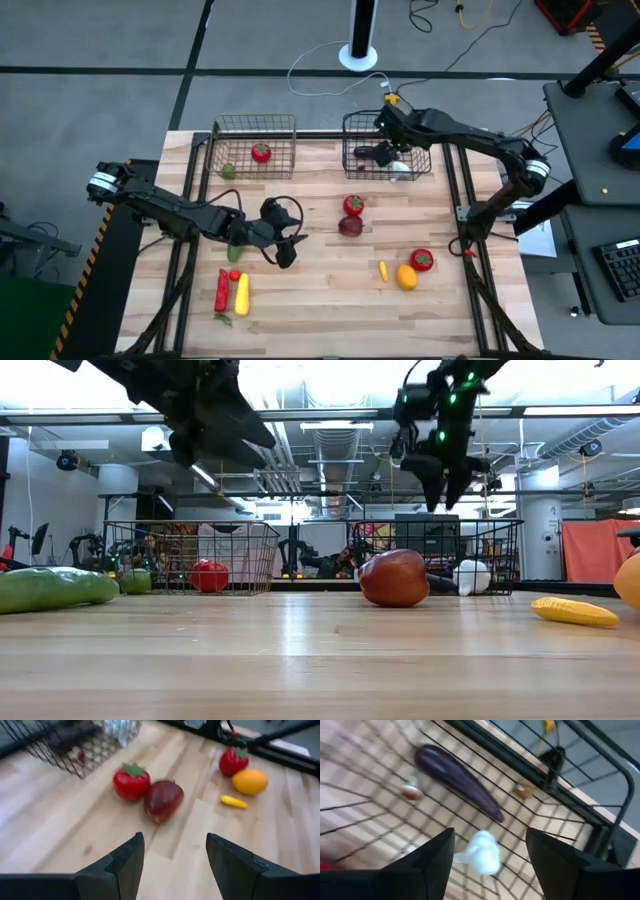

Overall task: Sort produce into baskets
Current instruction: Put the small tomato into the left wire basket

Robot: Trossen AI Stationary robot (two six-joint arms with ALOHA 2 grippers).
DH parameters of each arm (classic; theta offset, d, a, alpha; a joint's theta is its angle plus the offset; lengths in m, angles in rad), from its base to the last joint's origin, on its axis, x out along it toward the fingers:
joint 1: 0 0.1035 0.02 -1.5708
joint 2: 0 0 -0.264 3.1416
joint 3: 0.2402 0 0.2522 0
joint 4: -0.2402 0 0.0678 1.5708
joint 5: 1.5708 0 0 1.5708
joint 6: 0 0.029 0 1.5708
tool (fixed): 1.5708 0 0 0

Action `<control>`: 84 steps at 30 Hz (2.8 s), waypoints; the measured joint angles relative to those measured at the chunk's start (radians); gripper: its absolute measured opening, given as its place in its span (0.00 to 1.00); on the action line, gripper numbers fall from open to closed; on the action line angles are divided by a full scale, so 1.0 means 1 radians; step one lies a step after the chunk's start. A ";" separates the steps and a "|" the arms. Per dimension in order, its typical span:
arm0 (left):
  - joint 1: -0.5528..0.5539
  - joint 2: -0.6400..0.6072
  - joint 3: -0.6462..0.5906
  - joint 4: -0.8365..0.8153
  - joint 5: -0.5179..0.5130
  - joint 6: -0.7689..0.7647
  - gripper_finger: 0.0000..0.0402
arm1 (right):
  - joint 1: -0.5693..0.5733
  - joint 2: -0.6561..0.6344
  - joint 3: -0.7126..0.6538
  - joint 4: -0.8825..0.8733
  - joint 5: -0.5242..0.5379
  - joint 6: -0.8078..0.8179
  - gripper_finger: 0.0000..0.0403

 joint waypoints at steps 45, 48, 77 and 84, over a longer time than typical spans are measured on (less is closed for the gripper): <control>-0.489 0.011 0.016 -0.841 0.339 -0.409 0.49 | 0.467 -0.085 -0.041 0.245 0.070 0.001 0.55; -0.489 0.014 -0.010 -0.817 0.362 -0.420 0.49 | 0.467 -0.085 -0.041 0.246 0.070 0.001 0.55; -0.489 0.144 -0.069 -0.673 0.363 -0.417 0.37 | 0.467 -0.085 -0.043 0.259 0.070 0.001 0.55; -0.489 0.142 -0.068 -0.672 0.363 -0.426 0.29 | 0.467 -0.085 -0.053 0.259 0.070 0.001 0.55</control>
